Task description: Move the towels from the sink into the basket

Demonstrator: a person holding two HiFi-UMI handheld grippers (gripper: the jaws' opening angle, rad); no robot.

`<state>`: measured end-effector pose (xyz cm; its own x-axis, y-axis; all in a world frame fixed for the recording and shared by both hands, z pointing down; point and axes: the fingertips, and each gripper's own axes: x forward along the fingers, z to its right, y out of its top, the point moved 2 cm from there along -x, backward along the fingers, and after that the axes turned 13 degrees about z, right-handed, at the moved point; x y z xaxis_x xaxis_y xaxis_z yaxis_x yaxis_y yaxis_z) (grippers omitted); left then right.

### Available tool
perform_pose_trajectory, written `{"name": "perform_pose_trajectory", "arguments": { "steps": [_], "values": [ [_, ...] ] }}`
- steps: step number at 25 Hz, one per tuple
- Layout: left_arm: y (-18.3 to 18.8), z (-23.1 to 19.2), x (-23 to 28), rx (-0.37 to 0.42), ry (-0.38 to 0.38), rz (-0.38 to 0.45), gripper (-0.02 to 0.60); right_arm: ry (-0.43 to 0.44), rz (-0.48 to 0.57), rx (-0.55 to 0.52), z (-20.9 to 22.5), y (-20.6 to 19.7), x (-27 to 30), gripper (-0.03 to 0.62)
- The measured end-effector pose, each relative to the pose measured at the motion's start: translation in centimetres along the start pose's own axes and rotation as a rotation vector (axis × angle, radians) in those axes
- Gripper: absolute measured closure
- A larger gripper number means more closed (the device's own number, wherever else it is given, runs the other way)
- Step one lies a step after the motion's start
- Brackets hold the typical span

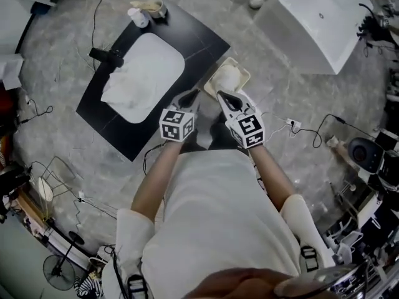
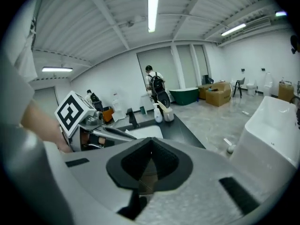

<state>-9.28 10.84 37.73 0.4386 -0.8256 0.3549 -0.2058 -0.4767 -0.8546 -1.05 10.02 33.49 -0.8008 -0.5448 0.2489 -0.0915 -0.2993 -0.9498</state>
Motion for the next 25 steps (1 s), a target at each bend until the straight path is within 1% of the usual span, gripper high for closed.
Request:
{"name": "perform_pose_trajectory", "arguments": {
  "steps": [2,5,8,10,12,15,18,25],
  "values": [
    [3.3,0.1,-2.7,0.033,0.009,0.068,0.554,0.021,0.039,-0.026,-1.8,2.7,0.0,0.595],
    [7.7,0.9,-6.8,0.088,0.002,0.169,0.558,0.037,0.084,-0.063,-3.6,6.2,-0.2,0.595],
    [10.9,1.3,-10.6,0.158,0.010,0.243,0.560,0.044,0.119,-0.114,-5.0,9.3,-0.5,0.595],
    [12.3,1.0,-12.6,0.197,0.032,0.278,0.560,0.051,0.150,-0.156,-5.6,11.1,-0.6,0.595],
    [13.0,0.5,-14.3,0.210,0.062,0.306,0.560,0.059,0.179,-0.189,-6.3,12.3,-0.7,0.595],
    [13.1,-0.5,-16.3,0.200,0.110,0.330,0.560,0.065,0.205,-0.198,-7.1,13.3,-0.5,0.595],
    [13.4,-1.1,-17.3,0.188,0.141,0.347,0.560,0.078,0.211,-0.207,-7.7,14.0,0.1,0.595],
    [13.0,-2.6,-18.0,0.175,0.183,0.330,0.560,0.097,0.210,-0.199,-8.1,15.0,1.4,0.595]
  ]
}}
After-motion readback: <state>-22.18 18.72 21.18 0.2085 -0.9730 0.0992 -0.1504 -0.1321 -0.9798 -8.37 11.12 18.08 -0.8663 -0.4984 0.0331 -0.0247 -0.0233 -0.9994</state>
